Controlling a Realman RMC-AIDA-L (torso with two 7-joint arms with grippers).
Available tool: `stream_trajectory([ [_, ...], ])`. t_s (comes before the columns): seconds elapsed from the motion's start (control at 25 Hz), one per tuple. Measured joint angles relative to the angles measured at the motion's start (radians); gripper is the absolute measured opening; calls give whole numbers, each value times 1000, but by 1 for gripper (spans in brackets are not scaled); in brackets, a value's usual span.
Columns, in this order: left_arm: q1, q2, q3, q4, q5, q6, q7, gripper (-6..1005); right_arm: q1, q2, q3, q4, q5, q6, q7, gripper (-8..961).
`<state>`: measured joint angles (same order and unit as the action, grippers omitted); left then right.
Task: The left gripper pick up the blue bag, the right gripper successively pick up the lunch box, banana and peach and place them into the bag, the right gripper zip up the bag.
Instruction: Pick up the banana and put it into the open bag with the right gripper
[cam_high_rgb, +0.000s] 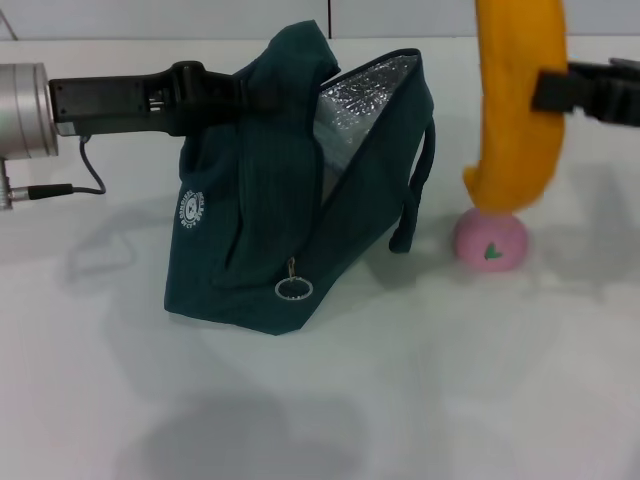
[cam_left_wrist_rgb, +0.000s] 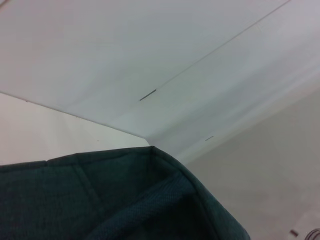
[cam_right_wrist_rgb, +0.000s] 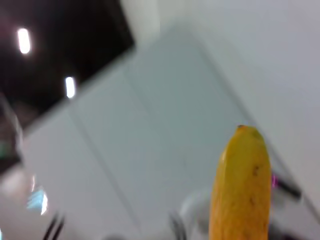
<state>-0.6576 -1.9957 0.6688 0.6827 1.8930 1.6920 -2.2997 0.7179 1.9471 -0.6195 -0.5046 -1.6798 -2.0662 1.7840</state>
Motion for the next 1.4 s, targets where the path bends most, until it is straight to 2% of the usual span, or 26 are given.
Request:
stream_trajectory([
  [0.16, 0, 0, 0, 0, 0, -1, 3, 34, -17, 54, 3, 52, 103, 88, 4, 429],
  [0.28, -5, 0, -2, 0, 0, -5, 9, 34, 8, 72, -10, 168, 175, 175, -3, 431],
  [0.48, -10, 0, -1, 0, 0, -10, 16, 33, 63, 77, -38, 303, 186, 268, -26, 435],
  [0.72, -12, 1, -6, 0, 0, -21, 27, 33, 119, 80, -100, 377, 183, 304, -28, 440],
  [0.92, -9, 1, -6, 0, 0, -25, 35, 33, 104, 80, -142, 381, 179, 350, -36, 443],
  [1.12, -6, 2, -6, 0, 0, -25, 37, 33, 81, 81, -139, 381, 187, 381, -71, 447],
  [1.4, -17, 3, -3, 0, 0, -25, 37, 33, 91, 81, -136, 384, 220, 385, -83, 453],
])
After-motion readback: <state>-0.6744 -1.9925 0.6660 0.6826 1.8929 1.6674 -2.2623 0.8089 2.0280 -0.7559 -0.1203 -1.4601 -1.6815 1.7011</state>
